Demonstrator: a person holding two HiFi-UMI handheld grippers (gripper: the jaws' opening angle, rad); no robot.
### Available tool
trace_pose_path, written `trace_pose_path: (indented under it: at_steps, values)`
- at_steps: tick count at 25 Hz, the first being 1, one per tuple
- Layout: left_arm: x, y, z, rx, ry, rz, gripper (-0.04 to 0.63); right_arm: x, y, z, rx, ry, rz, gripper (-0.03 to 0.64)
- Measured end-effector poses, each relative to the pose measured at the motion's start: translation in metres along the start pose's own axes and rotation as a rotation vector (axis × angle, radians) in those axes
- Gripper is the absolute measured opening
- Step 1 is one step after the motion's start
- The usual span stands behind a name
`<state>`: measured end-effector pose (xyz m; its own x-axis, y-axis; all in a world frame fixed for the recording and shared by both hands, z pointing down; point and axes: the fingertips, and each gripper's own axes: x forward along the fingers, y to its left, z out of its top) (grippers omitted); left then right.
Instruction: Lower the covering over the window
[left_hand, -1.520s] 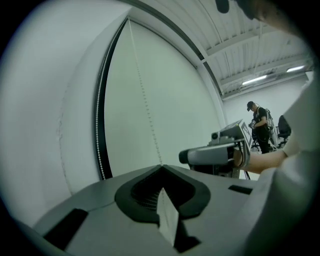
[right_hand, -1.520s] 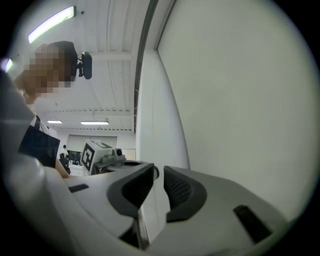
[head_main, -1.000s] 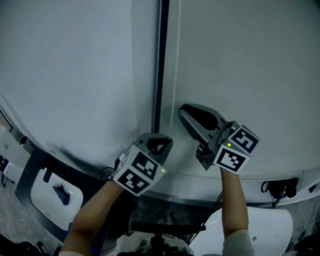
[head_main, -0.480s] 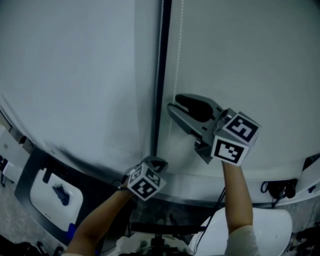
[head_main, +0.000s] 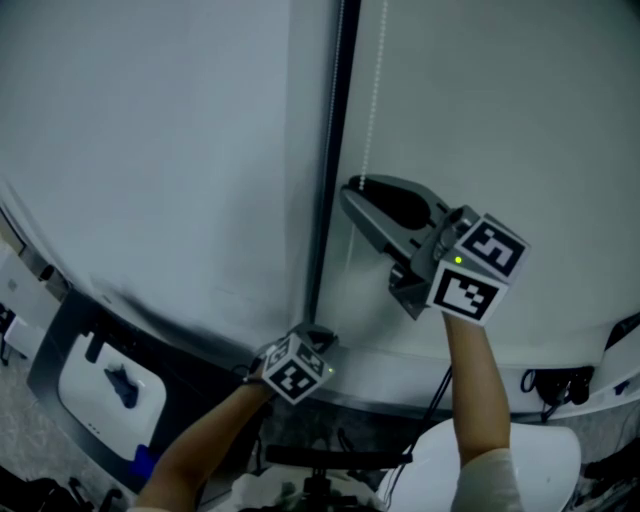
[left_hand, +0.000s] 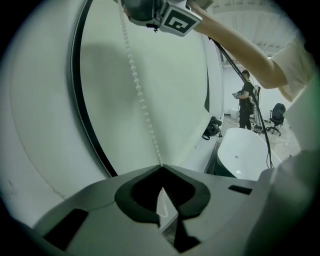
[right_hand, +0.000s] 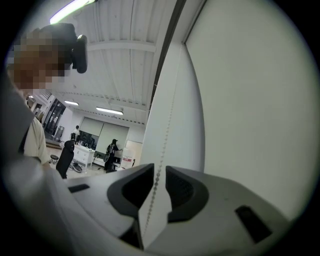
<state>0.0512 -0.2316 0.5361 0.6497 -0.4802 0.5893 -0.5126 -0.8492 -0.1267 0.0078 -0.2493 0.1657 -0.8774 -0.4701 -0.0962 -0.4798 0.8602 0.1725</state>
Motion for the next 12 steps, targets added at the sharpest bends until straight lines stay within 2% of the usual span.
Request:
trace_pose_path:
  at_steps: [6,7,9,12]
  values:
    - [0.001,0.006,0.001,0.012,-0.015,0.007,0.028,0.001,-0.004,0.007,-0.010,-0.002,0.006,0.078]
    - [0.002,0.006,0.002,0.009,-0.015,0.008,0.027,0.001,-0.004,0.007,-0.016,0.003,0.004,0.043]
    - [-0.001,0.007,0.005,0.000,-0.015,0.007,0.028,0.001,-0.004,0.007,-0.014,0.005,0.010,0.023]
    - [-0.008,0.008,0.009,-0.055,-0.020,-0.047,0.028,-0.001,-0.004,0.008,-0.032,-0.007,0.002,0.015]
